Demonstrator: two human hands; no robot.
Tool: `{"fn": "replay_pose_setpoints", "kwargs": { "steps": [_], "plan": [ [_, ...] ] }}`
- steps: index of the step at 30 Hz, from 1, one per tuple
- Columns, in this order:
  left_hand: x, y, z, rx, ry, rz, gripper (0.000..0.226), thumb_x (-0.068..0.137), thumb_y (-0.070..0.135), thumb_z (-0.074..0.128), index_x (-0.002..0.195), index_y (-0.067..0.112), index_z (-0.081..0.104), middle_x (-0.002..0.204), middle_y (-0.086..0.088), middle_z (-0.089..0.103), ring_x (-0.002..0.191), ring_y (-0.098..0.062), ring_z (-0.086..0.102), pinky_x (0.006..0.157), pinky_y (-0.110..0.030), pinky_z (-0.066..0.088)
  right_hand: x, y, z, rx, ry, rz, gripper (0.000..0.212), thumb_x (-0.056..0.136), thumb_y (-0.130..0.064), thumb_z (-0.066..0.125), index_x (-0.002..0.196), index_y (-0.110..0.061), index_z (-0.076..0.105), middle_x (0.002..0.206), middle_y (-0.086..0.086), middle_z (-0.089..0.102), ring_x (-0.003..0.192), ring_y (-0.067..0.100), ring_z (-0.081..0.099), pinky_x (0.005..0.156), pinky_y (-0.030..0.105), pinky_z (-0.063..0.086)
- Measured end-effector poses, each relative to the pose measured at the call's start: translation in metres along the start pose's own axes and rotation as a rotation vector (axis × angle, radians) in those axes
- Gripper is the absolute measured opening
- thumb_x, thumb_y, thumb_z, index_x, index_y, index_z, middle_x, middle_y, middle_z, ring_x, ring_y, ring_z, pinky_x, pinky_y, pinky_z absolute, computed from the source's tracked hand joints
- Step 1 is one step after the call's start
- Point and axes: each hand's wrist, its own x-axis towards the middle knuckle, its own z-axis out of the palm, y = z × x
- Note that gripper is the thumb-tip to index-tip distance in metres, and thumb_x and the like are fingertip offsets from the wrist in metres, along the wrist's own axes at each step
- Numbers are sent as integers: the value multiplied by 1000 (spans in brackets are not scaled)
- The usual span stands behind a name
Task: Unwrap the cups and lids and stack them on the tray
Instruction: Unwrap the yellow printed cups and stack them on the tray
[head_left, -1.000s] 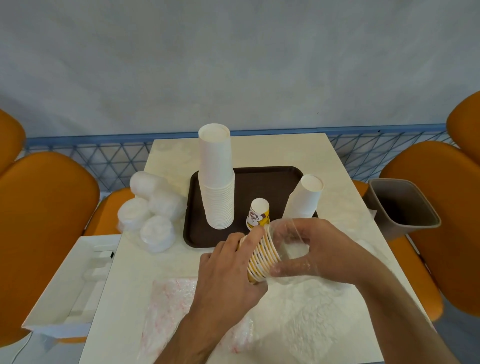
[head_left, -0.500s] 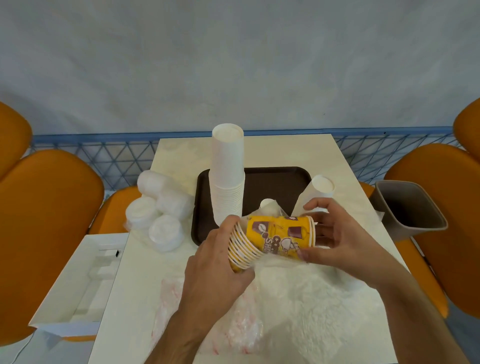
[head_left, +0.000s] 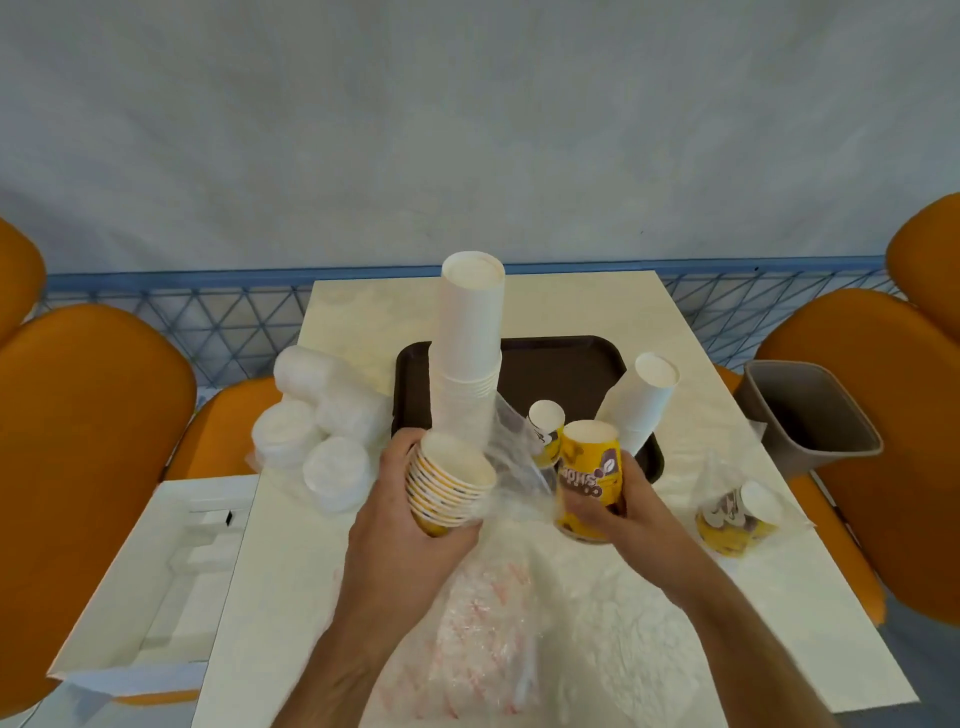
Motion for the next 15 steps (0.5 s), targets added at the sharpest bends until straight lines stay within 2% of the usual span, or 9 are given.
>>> {"fn": "replay_pose_setpoints", "kwargs": {
  "steps": [1,3,5,8,10,13,15],
  "plan": [
    [0,-3,-4,-5,8,-5,90,65,32,91,119,68,29,112,38,53,102,5,58,81,-28,57,4,2,1,69,53,7,48,94,-16,69,130,-37,45,123,-10,66,113,8,65,84,20,56],
    [2,-7,-10,-8,20,-21,93,65,31,91,115,72,25,111,37,52,103,1,59,80,-24,55,12,1,1,107,167,0,50,96,-12,65,133,-34,40,125,-9,62,116,10,62,79,15,54],
    [3,-12,-13,6,24,-37,97,65,30,91,114,74,21,115,33,48,105,-8,58,83,-25,55,25,-3,1,26,293,-86,60,94,-11,68,135,-36,31,125,-9,58,117,10,60,81,16,54],
    [2,-16,-19,17,21,-43,98,66,28,91,114,74,19,116,26,49,106,-14,58,84,-29,57,46,-14,5,-176,408,-202,75,89,-18,76,129,-51,22,127,-3,53,110,13,60,81,20,50],
    [0,-17,-21,25,19,-41,98,66,28,91,114,75,19,115,33,45,106,-13,58,85,-30,57,64,-18,10,-286,438,-233,70,87,-20,78,124,-49,26,125,0,52,106,19,60,77,22,50],
    [-2,-19,-22,35,22,-50,101,66,28,91,114,77,16,114,39,40,108,-13,56,88,-29,55,91,-14,18,-422,423,-249,57,86,-24,78,121,-36,34,119,-1,54,102,20,60,77,33,56],
    [-4,-19,-22,38,17,-48,102,66,29,91,113,78,15,114,40,39,108,-12,55,87,-26,53,104,-4,20,-539,413,-252,50,88,-26,76,118,-33,37,119,-1,55,98,19,59,72,33,54]
  ]
}}
